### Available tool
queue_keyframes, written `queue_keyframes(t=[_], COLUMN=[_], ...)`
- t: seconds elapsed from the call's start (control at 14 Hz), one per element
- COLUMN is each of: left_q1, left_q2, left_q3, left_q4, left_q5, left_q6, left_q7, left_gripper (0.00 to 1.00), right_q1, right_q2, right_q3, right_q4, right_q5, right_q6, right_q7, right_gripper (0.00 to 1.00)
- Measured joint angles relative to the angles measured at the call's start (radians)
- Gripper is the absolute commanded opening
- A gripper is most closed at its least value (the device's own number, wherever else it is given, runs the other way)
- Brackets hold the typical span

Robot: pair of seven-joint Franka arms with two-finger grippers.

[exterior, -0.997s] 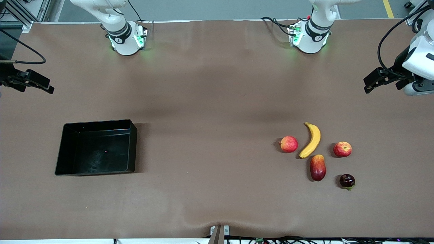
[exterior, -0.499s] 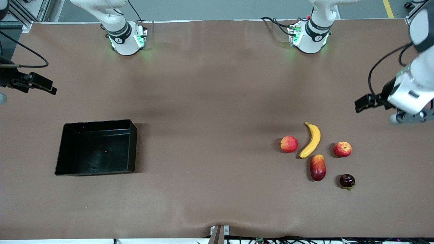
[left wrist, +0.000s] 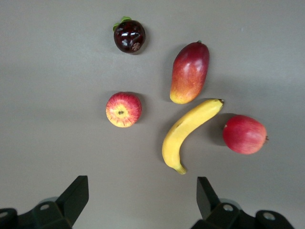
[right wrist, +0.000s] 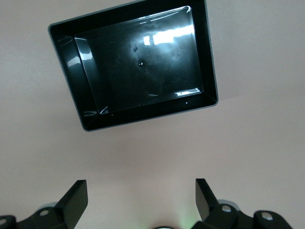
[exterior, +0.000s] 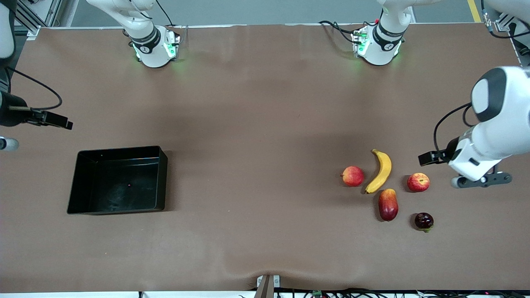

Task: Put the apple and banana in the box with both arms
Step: 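Move the right gripper to the box while the left gripper nears the apple, then push the box with the right gripper while the left gripper grasps the apple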

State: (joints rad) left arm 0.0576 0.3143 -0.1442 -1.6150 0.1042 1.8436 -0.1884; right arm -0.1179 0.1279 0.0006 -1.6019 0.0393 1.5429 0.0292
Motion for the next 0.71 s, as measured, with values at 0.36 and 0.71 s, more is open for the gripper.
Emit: queue_keyframes(t=[0.36, 0.71], left_q1=[0.016, 0.022], left_q2=[0.054, 0.102], left_q3=[0.003, 0.002], left_q4=[-0.087, -0.116], left_q5=[0.010, 0.010], left_q6=[0.171, 0.234], left_q7=[0.000, -0.053], left_gripper=[1.00, 1.00], right_q1=[0.001, -0.039], right_q2=[0.118, 0.233], right_q3=[0.004, -0.003], right_q4=[-0.020, -0.019], right_q5=[-0.008, -0.026], right_q6=[0.093, 0.192], right_q7=[-0.001, -0.108], right_gripper=[1.00, 1.00])
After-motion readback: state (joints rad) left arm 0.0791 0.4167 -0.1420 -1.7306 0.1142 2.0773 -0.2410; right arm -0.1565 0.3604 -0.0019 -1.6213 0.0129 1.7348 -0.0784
